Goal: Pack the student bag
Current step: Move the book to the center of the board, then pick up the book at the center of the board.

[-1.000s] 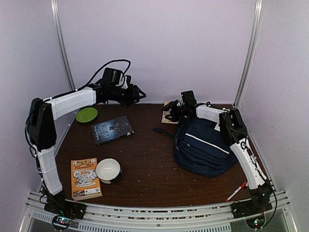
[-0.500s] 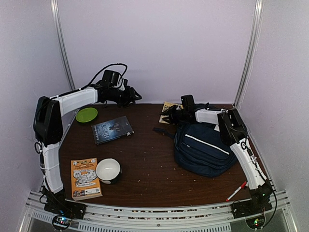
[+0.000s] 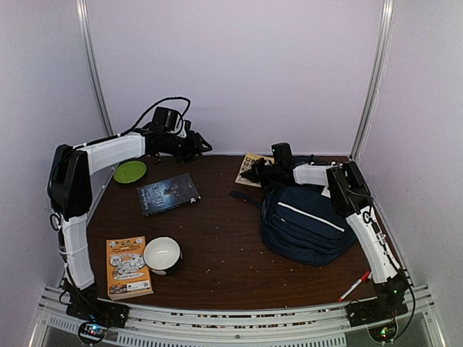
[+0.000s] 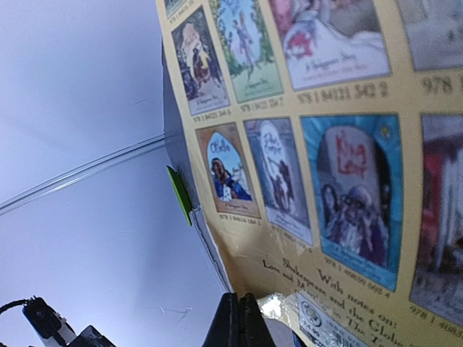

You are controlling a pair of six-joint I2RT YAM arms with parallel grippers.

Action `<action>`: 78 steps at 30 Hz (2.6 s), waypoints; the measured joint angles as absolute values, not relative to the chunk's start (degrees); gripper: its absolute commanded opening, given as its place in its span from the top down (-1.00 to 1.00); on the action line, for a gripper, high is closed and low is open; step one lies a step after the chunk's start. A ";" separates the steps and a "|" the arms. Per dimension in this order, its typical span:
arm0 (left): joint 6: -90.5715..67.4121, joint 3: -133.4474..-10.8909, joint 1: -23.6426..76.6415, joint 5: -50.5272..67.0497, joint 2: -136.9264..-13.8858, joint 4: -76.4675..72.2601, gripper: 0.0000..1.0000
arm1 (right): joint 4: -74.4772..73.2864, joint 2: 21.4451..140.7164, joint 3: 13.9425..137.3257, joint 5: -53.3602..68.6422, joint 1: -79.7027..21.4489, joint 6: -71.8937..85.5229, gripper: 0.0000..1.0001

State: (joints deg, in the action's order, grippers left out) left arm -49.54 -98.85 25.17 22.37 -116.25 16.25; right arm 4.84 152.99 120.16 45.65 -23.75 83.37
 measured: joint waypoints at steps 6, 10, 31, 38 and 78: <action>-49.84 -100.20 25.17 23.07 -116.31 15.90 0.00 | 5.85 151.96 117.93 45.67 -23.81 84.05 1.00; -49.84 -100.29 25.17 23.22 -116.31 15.62 0.00 | 5.63 151.61 117.64 45.87 -23.83 82.59 1.00; -47.40 -85.91 24.40 22.63 -116.31 14.52 -0.23 | 0.89 139.26 100.42 53.17 -36.75 67.24 1.00; -44.16 -83.26 24.36 22.22 -116.31 14.87 -0.26 | -4.78 129.88 92.31 52.86 -42.74 58.17 0.09; -42.87 -117.40 30.41 23.62 -143.39 28.99 0.75 | -26.22 135.00 107.77 29.43 -29.89 46.96 -1.00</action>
